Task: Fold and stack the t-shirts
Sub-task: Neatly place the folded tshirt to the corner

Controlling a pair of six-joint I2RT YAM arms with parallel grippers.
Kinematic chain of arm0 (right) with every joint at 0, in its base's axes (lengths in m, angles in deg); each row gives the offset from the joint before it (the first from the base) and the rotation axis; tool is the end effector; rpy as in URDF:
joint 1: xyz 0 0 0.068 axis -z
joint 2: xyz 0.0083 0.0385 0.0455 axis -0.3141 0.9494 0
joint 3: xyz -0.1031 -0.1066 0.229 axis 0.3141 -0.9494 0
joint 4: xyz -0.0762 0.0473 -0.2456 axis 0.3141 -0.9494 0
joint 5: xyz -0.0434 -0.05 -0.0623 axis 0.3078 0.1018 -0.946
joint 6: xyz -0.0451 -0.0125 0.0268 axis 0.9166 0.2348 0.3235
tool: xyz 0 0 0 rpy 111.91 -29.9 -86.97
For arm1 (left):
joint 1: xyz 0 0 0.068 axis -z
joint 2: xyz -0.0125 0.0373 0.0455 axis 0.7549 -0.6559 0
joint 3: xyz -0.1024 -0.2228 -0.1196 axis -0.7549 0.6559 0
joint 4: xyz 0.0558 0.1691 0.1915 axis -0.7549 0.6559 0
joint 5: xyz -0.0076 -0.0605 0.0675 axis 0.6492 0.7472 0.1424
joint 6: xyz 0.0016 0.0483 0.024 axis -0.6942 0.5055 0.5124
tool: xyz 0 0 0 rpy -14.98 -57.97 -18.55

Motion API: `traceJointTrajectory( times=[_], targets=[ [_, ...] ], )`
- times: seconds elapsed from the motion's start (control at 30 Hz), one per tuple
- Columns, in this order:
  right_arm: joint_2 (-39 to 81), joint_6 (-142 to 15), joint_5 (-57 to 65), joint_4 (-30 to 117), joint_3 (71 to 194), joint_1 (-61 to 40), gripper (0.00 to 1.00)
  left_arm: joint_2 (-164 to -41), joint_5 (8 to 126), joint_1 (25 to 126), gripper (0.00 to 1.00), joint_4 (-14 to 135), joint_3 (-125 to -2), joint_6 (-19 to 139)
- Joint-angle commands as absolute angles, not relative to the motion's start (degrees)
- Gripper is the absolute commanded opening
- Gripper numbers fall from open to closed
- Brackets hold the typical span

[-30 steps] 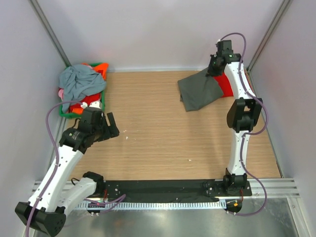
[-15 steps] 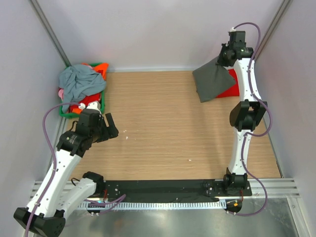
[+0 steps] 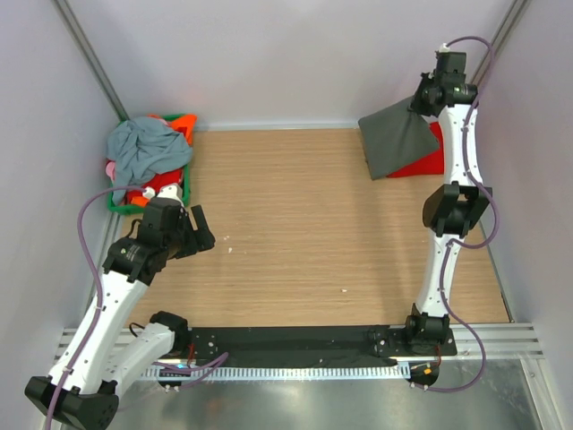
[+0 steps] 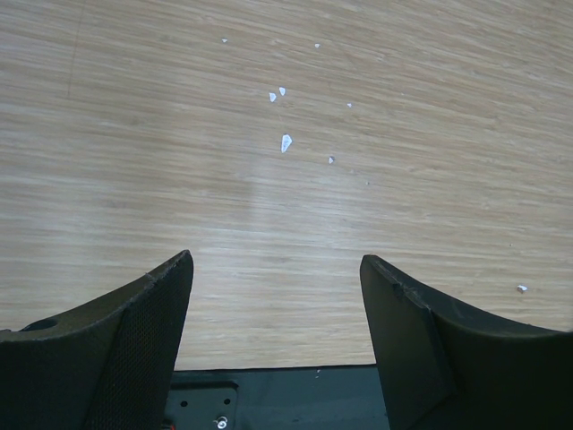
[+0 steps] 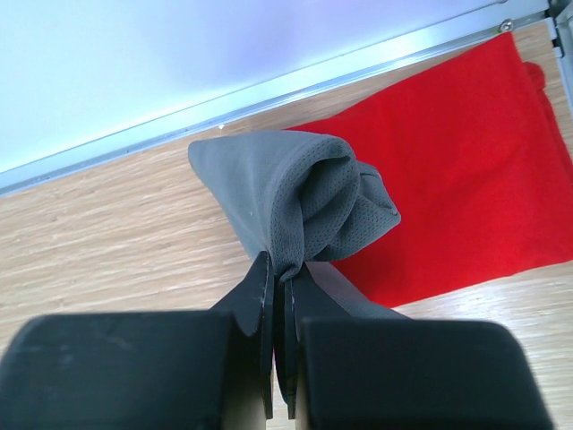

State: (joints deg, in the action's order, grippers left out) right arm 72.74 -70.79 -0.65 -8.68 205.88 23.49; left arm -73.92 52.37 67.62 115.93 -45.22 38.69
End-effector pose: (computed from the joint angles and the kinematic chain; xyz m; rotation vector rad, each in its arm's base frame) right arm 0.5043 -0.0437 0.3675 0.3365 2.1869 0.1434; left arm 0.1446 -0.0445 0.3163 -0.3448 2.3696 -0.2913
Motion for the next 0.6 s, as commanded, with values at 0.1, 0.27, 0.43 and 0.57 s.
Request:
traceJointTrajectory(
  times=[0.1, 0.27, 0.43, 0.57],
  targets=[
    [71.76, -71.88, 2.95, -4.99, 210.94, 26.47, 0.01, -73.69, 52.14, 67.29, 0.76, 113.45, -44.92, 38.75],
    [71.93, -73.28, 5.06, -2.71, 211.99, 28.49, 0.01, -73.78, 52.14, 67.29, 0.76, 113.45, -44.83, 38.75],
    [73.6, -73.2, 7.26, -2.44, 210.07, 29.55, 0.01, -73.69, 52.06, 67.29, 0.75, 113.45, -44.74, 38.75],
    [75.88, -72.41, 9.01, -2.44, 209.18, 29.9, 0.01, -73.96, 51.97, 67.29, 0.76, 113.45, -44.83, 38.75]
  ],
)
